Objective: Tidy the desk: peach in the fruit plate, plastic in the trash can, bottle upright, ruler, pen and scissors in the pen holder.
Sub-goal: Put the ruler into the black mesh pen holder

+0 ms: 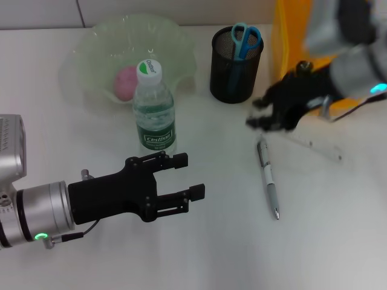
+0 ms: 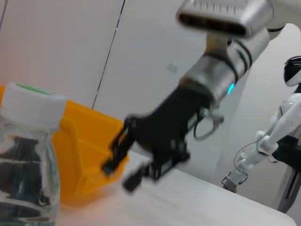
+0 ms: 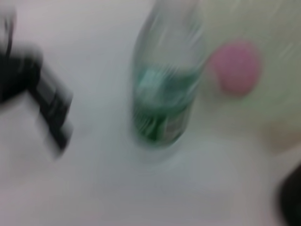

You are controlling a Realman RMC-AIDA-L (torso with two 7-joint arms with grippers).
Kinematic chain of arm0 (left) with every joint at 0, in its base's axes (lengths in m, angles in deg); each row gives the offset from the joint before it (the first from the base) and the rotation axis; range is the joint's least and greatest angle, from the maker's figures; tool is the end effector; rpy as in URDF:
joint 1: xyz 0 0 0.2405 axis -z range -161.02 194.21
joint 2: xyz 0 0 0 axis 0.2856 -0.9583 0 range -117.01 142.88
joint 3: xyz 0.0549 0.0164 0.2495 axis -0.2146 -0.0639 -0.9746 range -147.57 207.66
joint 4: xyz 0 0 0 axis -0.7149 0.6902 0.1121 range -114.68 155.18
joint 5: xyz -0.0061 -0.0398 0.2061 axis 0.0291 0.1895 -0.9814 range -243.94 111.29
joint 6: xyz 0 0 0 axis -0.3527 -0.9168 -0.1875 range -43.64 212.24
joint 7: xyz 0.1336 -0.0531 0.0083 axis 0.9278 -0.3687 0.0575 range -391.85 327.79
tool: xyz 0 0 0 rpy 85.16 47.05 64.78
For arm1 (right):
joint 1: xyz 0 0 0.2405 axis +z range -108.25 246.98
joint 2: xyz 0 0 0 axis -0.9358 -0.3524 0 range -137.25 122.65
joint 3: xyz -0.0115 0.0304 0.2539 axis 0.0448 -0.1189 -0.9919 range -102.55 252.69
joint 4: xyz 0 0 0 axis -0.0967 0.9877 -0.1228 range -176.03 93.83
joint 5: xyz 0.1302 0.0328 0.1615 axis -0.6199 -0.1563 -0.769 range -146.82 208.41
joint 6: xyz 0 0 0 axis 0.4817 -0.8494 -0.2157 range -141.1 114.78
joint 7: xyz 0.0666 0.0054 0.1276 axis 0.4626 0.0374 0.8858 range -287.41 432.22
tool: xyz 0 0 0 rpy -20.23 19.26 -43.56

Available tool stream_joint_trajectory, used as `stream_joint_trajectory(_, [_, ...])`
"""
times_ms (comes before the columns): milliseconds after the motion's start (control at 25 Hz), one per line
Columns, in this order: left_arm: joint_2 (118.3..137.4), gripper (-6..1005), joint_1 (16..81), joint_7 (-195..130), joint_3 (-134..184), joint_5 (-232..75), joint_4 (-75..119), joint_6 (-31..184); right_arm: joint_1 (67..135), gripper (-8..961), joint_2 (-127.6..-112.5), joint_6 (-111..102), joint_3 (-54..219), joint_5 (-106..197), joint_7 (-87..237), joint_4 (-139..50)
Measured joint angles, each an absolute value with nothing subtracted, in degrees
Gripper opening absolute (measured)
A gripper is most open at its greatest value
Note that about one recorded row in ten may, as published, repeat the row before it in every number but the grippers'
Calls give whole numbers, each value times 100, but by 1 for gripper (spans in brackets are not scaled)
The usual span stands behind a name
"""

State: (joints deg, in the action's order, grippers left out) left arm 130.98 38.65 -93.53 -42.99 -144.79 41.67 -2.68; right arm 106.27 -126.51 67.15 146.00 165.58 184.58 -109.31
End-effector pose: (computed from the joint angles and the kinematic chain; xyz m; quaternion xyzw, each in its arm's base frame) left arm -0.2677 0.2625 -0.0618 -0.9155 -0.2071 -0.3358 0.0791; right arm 0.1679 0.3804 -0.0039 -0.9813 0.1125 -0.0562 0.1457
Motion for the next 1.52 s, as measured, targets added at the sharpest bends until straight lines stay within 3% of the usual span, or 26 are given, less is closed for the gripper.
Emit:
stream_joint_trajectory(240, [13091,756,3894,-9355,-4298,-14484,4170,-273,10249,376,-12648,6727,12973,15065,18384,-11357])
stream_joint_trajectory(480, [13079,756,3920,-9355,-4299,-14493,4170,-253,10236,376,-12649,5643,12551,12659,17473,-9985])
stream_joint_trajectory(680, [13081,756,3905,-9335,-4299,-14489,4170,-267,10783,375,-12663,5257,12583,10139,15222,-7584])
stream_joint_trajectory(960, [13071,756,3920,-9306,-4299,-14495,4148,-222,11436,375,-12701,5211,12595,8570,13135,-5793])
stream_joint_trajectory(1520, [13038,755,3910,-9262,-4299,-14499,4167,-132,11983,380,-12727,4593,12581,8379,12141,-4762])
